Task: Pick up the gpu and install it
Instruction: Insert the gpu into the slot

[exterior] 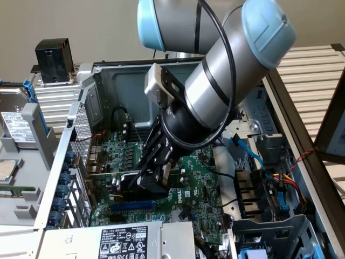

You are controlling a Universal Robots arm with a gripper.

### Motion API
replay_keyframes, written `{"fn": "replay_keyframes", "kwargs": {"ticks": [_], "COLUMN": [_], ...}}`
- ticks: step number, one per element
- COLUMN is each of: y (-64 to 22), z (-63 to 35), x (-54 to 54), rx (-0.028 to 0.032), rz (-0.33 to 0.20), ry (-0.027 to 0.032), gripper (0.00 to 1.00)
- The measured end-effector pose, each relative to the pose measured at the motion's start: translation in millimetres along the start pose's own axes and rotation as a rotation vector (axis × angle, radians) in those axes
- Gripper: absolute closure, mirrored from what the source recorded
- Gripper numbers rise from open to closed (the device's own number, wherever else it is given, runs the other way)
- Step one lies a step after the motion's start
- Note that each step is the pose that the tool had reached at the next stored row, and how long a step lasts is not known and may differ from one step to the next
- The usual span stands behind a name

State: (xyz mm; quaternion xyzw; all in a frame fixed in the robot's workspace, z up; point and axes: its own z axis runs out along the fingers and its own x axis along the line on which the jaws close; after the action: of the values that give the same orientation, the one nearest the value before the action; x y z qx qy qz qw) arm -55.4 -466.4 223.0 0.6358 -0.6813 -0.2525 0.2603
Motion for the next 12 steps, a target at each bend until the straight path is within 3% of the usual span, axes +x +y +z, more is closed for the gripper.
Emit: {"fn": "replay_keyframes", "kwargs": {"ticks": [12], "y": [1.8], "z": [1.4], "x": [0.0], "rx": [0.0006], "rz": [0.003], "ry": [-0.0018], "gripper": [0.73]}}
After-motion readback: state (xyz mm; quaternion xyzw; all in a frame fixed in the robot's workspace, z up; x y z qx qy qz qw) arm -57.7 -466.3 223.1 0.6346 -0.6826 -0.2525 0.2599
